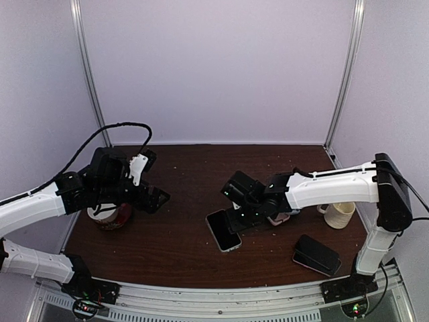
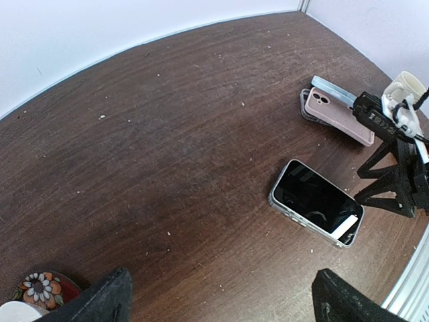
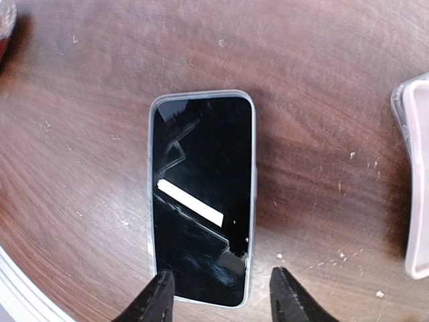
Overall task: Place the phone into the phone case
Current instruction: Install the phone into the phone case, then pick up the phone with the phone case at the center of the board.
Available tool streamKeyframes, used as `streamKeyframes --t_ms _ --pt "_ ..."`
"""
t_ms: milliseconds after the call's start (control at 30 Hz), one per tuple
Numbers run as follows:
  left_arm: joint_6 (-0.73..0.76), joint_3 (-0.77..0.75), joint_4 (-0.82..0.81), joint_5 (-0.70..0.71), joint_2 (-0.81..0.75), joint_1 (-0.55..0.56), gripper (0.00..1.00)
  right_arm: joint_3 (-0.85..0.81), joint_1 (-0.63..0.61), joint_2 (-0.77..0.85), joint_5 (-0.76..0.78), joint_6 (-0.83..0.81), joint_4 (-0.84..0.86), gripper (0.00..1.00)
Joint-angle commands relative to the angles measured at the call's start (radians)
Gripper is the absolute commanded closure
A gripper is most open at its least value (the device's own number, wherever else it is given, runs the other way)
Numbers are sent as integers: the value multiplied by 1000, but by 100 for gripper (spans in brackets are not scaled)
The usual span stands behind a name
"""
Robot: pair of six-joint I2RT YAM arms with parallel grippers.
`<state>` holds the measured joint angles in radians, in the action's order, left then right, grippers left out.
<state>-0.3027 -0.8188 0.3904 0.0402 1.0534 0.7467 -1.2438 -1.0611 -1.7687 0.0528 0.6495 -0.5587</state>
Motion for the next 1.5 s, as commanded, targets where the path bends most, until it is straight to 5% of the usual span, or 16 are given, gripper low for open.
streamKeyframes --t_ms 0,533,800,933,1167,1467 --pt "-6 5 -33 -11 6 -6 2 28 28 -29 -90 3 -40 59" --pt "-5 5 -30 -13 6 -6 2 41 -4 -180 -142 18 -64 97" --pt "-1 5 -28 -9 2 -6 2 -50 -38 -242 65 4 -290 95" --pt "-1 5 -27 -8 3 -6 2 -145 -53 -227 162 -55 -376 83" --pt "3 3 -26 -1 4 -7 2 -217 -50 -191 30 -132 -153 73" --pt "4 4 -27 -3 8 -7 2 -408 -18 -350 -6 -179 -154 73"
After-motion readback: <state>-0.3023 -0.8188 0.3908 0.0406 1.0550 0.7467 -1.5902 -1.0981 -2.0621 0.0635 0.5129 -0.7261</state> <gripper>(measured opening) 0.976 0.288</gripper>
